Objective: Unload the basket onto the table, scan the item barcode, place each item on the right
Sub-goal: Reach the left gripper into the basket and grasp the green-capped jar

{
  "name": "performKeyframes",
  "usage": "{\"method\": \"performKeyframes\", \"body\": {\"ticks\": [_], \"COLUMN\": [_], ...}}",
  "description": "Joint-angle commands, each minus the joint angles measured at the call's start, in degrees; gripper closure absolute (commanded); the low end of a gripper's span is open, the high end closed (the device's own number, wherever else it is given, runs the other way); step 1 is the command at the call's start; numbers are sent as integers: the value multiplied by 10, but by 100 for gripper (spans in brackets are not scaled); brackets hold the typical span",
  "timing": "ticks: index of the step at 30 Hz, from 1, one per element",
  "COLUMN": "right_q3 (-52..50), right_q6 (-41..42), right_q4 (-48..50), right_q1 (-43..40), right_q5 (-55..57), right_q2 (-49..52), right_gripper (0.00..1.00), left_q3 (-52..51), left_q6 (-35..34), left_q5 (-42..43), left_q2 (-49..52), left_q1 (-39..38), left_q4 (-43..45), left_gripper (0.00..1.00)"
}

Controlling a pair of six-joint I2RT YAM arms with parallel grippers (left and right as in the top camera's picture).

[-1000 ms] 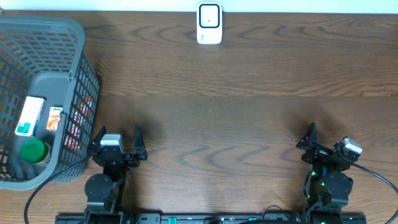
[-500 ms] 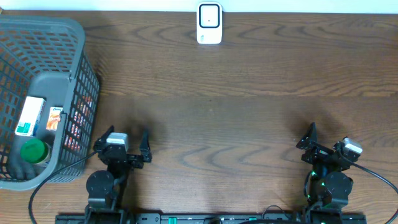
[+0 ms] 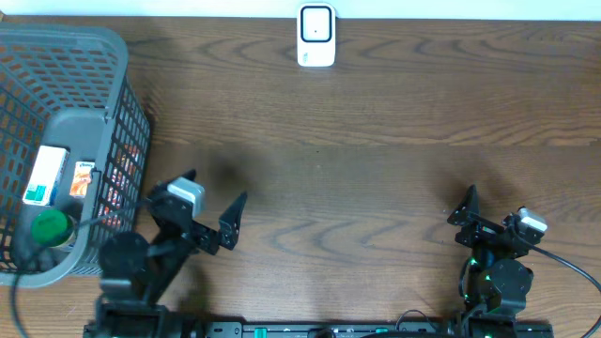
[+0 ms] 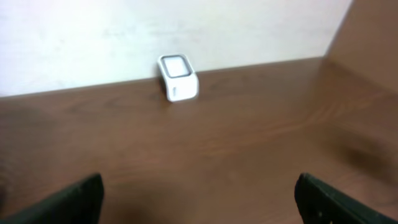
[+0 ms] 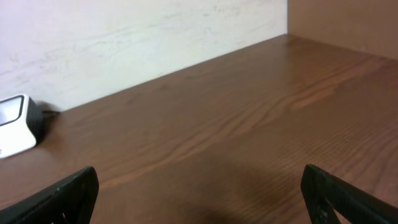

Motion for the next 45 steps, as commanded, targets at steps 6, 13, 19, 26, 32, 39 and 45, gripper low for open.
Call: {"method": "performKeyframes", "body": {"ticks": [6, 13, 19, 26, 32, 39, 45], "right_q3": [0, 0, 0, 0, 0, 0, 0], "right_q6": [-9, -9, -9, -9, -9, -9, -9], "right_q4": [-3, -3, -3, -3, -3, -3, -2], "right_q1": [-3, -3, -3, -3, -3, -3, -3], "right_q5": [5, 5, 5, 5, 5, 5, 5], "right_q2": [0, 0, 0, 0, 0, 0, 0], "right_gripper": [1, 1, 1, 1, 1, 1, 1], "left_q3": [239, 315, 540, 803, 795, 716, 588], "left_q6": [-24, -76, -76, -123, -221, -315, -344], "left_q5": [113, 91, -114, -317, -318, -288, -304], "left_q2": [110, 134, 258, 442, 479, 498, 511], "left_q1": [2, 2, 2, 82, 266, 429, 472], "left_q4": [-179, -205, -395, -567, -603, -603, -554], "left_gripper": [5, 5, 5, 5, 5, 5, 5]}}
